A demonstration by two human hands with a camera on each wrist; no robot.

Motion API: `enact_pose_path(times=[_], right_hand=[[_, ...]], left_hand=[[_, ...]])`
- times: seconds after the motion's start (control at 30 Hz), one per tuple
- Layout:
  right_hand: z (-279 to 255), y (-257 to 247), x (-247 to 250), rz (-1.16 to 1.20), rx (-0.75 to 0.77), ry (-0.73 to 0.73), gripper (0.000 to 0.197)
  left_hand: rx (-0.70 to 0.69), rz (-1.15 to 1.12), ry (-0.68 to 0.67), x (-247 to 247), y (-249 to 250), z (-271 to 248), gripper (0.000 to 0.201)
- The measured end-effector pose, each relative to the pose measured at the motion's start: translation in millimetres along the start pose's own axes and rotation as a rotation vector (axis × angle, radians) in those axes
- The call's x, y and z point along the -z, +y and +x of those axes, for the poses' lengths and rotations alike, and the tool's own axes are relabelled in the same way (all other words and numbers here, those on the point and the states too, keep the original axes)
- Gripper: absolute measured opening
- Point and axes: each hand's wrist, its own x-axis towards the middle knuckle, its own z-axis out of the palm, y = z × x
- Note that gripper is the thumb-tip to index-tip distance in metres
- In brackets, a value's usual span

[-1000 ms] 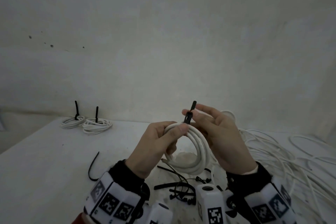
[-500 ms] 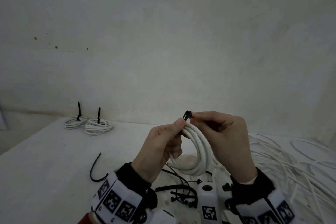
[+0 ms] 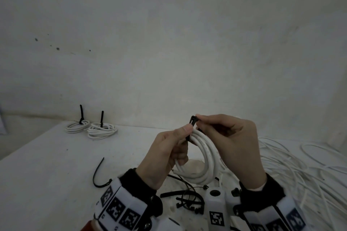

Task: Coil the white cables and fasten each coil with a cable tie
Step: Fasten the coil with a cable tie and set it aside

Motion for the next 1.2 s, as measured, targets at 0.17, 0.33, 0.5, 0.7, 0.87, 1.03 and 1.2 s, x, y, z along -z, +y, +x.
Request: enact_pose_path(times=[0.17,0.33,0.5,0.7,0.87,1.03,1.2], right_hand=[[0,1,-1,-0.104,0.146,-0.024,0.030],[1,4,-2,-0.254,0.305,0.013,0.034],[-3,-4,-2,-0.280,0.364,0.062,0.026],[-9,-11,-8,-0.035,0.258,0.084,0.041],[-4,-15,3,0.136,0.069,-0.025,0.030],[-1,-26,6,-0.046,-0.348,-0.178,0.029],[-7,-35,-9,0.130,-0.506,-0.254,0.033]], left_hand=[[0.020,-0.003,0.022,0,2,-1,0.035],[0.037,0.012,0.028,-1,5,-3,0.034],[0.060,0.012,0.037,-3,4,-5,0.032],[0.070,-0.020,0.085,-4,-3,-2,0.030],[-0.243,0.283,0.228,1,0,-3,0.028],[-0.625,0.791,0.394,21,3,1,0.028],[-0.736,0.830,0.380,24,2,2,0.033]])
